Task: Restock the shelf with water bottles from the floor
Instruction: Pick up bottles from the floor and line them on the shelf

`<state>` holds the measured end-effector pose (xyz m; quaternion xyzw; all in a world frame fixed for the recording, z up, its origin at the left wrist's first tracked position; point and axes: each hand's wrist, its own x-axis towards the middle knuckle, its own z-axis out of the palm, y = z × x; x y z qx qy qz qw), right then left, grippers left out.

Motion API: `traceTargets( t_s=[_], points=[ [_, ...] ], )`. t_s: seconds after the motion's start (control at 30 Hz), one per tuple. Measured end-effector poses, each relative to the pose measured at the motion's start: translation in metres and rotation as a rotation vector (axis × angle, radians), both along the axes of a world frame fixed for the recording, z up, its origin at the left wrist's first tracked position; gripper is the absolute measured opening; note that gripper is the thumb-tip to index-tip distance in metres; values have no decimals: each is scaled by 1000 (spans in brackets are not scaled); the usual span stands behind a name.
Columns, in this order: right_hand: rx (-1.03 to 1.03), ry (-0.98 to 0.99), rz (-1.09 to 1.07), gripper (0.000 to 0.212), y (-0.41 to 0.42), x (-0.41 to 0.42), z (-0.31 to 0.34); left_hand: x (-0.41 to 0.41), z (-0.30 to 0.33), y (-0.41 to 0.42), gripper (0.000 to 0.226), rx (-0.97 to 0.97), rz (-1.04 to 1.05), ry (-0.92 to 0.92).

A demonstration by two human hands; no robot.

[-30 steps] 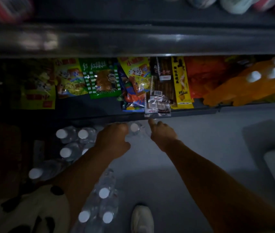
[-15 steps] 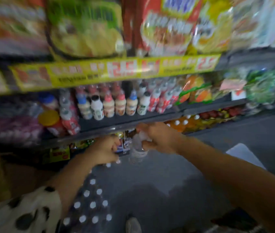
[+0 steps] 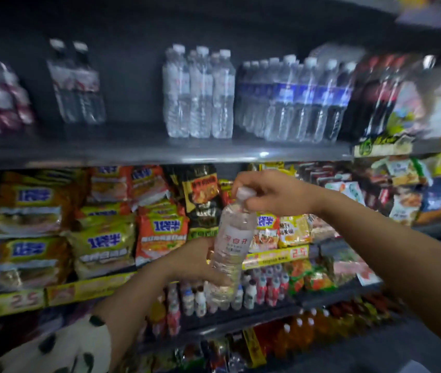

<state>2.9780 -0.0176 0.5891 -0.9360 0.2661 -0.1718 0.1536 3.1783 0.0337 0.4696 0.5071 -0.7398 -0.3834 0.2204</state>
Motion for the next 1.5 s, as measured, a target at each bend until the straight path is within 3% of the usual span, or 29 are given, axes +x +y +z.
traceTargets(
  t_s=[0.2,0.27,0.37,0.57,0.7,0.8,1.07,1.23,1.5],
  points=[
    [-97,-93,-18,15,14,22,78,14,74,19,34,-209,131,99],
    [-192,-127,-52,11,10,32,106,21,102,14,36,-277,168,122],
    [-341,-194,-97,21,-1,50,147,30,145,1,47,-351,221,133],
    [-590,-268,-122,24,-52,86,212,51,219,-48,37,-427,348,73],
    [-645,-277,-119,22,-97,112,238,68,244,-90,27,-451,465,90],
    [-642,-242,-115,16,-132,135,247,83,250,-119,25,-447,512,85],
    [-563,-108,-135,28,-207,178,235,111,229,-180,29,-365,565,88],
    [-511,-57,-110,27,-223,191,226,123,218,-193,30,-340,577,34],
    [-486,-22,-160,25,-228,202,229,128,211,-200,29,-310,539,111]
  ],
)
